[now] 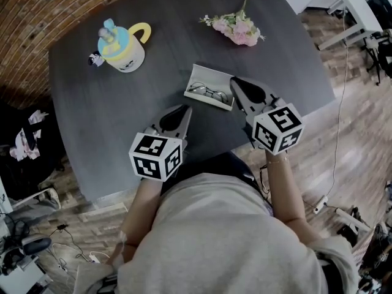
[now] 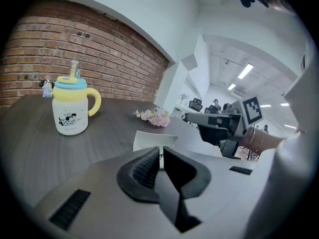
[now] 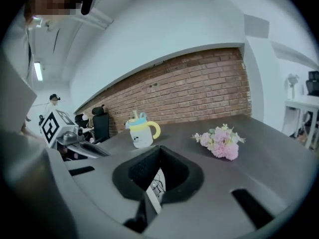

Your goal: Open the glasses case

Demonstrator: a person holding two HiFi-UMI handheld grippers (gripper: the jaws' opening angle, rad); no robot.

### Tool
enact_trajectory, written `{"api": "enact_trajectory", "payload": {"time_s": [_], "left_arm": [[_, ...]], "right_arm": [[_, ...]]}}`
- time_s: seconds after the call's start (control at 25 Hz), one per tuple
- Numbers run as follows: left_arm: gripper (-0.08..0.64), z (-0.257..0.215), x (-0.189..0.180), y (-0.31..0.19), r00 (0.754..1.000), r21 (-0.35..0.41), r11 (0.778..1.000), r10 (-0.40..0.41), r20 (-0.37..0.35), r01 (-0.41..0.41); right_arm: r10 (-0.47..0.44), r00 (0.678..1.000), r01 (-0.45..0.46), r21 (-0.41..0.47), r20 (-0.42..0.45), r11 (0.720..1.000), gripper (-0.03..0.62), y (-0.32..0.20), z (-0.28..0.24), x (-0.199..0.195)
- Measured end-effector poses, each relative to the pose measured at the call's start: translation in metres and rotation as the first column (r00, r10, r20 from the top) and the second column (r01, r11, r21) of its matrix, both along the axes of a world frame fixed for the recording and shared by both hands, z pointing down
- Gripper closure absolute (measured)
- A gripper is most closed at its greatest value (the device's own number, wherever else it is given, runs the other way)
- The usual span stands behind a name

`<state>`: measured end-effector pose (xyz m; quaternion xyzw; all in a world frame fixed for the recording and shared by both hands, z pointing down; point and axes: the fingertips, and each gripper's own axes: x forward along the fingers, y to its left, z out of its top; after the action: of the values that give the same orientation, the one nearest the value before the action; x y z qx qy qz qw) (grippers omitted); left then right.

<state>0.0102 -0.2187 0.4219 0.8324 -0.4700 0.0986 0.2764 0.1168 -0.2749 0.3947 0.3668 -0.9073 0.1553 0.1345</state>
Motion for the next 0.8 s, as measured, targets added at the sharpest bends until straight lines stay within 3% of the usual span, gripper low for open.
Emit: {"api": "enact_trajectory", "payload": {"time_s": [0.24, 0.36, 0.52, 0.8], "left_arm": [[0.52, -0.013, 0.001, 0.002, 1.0, 0.033, 0.999, 0.007, -0.017, -0.006], [0.52, -0.015, 0.003, 0.004, 1.0, 0.047, 0.999, 0.014, -0.014, -0.014], [0.52, -0.01, 0.007, 0.011, 0.999, 0.034, 0.999, 0.04, 0.011, -0.04], [0.52, -0.003, 0.018, 0.022, 0.996, 0.012, 0.996, 0.083, 0.035, -0.084]], "right_arm": [[-0.008, 0.997, 0.003, 0.055, 0.08, 0.999, 0.586, 0.028, -0.024, -0.007], [-0.012, 0.993, 0.01, 0.02, 0.114, 1.0, 0.586, 0.043, -0.02, -0.012], [-0.049, 0.995, 0.052, -0.039, 0.092, 0.998, 0.586, 0.067, -0.002, -0.026], [-0.034, 0.996, 0.045, -0.129, 0.088, 0.991, 0.586, 0.089, 0.01, -0.029]]}}
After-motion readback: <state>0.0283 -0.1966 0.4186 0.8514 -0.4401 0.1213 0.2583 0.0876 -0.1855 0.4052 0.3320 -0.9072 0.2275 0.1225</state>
